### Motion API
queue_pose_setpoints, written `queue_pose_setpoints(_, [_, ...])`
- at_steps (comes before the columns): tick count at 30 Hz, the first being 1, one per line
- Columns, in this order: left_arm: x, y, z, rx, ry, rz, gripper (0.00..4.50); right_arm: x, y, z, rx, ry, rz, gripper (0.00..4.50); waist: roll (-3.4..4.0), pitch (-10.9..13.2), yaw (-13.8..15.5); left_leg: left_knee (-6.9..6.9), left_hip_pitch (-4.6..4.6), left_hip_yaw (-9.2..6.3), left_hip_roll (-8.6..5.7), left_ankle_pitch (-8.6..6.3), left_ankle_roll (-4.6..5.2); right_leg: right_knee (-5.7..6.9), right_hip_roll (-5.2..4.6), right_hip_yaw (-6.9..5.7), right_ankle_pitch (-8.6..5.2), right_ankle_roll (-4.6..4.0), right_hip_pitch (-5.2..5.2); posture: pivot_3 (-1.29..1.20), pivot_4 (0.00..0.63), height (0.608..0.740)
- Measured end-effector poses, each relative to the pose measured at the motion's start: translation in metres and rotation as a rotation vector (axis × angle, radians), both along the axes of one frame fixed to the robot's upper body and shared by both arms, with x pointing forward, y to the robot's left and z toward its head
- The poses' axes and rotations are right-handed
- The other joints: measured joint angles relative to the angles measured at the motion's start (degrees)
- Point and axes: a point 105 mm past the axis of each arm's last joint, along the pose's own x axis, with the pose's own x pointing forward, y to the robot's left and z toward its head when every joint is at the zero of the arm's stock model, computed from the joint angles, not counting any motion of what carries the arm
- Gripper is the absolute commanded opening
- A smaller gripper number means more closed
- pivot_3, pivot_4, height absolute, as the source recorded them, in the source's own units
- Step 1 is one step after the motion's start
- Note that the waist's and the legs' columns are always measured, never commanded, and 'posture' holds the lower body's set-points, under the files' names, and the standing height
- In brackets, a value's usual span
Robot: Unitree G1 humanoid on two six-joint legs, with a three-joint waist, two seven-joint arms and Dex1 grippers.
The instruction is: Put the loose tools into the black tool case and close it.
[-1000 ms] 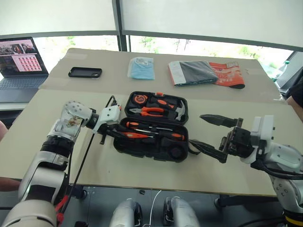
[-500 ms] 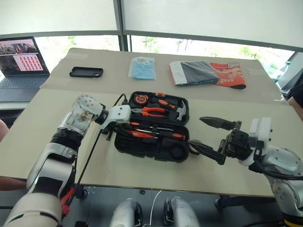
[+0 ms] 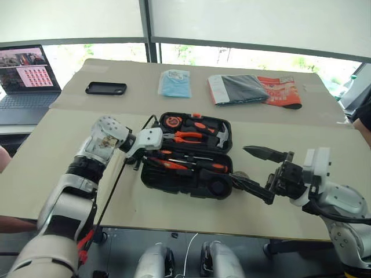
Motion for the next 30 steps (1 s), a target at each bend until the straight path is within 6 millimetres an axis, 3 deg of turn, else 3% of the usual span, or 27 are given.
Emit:
queue_pose_setpoints(3, [0.001, 0.001, 0.012, -0.101, -0.017, -0.004, 3.61, 0.002, -0.002, -0.003, 0.004, 0.018, -0.001, 4.5, 0.0, 0.0, -0.2, 0.06, -0.06, 0.01, 0.01, -0.01, 0.01, 0.0, 0.01, -0.01, 0.02, 0.02, -0.03, 0.0, 0.15, 0.74])
queue_pose_setpoints(7, [-0.002, 0.0, 0.041, -0.257, -0.023, -0.038, 3.61, 0.005, -0.004, -0.013, 0.002, 0.056, -0.002, 4.5, 0.0, 0.0, -0.2, 0.11, -0.06, 0.01, 0.01, -0.01, 0.02, 0.01, 0.01, -0.02, 0.02, 0.04, -0.01, 0.0, 0.15, 0.74])
queue_pose_setpoints(10, [0.001, 0.003, 0.047, -0.271, -0.061, -0.04, 2.84, 0.009, -0.006, -0.017, 0.012, 0.072, -0.009, 4.5, 0.01, 0.0, -0.2, 0.1, -0.01, 0.02, 0.0, -0.01, 0.02, 0.02, 0.02, 0.0, 0.03, 0.05, 0.02, 0.0, 0.15, 0.74])
queue_pose_setpoints(18, [-0.006, 0.002, 0.016, -0.251, -0.012, -0.064, 0.01, 0.007, -0.004, -0.022, 0.018, 0.073, -0.012, 4.5, 0.01, 0.0, -0.2, 0.11, -0.04, 0.03, 0.0, -0.01, 0.01, 0.01, 0.03, -0.01, 0.04, 0.04, 0.01, 0.0, 0.15, 0.74])
queue_pose_setpoints(21, [-0.009, 0.002, 0.002, -0.242, 0.021, -0.062, 0.01, 0.006, -0.005, -0.025, 0.016, 0.079, -0.023, 4.5, 0.01, 0.0, -0.2, 0.12, -0.04, 0.02, 0.0, -0.01, 0.01, 0.01, 0.03, -0.02, 0.04, 0.05, 0.01, 0.0, 0.15, 0.74])
queue_pose_setpoints(30, [-0.005, 0.001, -0.013, -0.216, 0.02, -0.021, 0.01, 0.006, -0.006, -0.027, 0.02, 0.079, -0.038, 4.5, 0.01, 0.0, -0.2, 0.12, -0.01, 0.01, 0.01, -0.04, 0.05, 0.02, 0.01, -0.01, 0.05, 0.05, 0.03, 0.0, 0.15, 0.74])
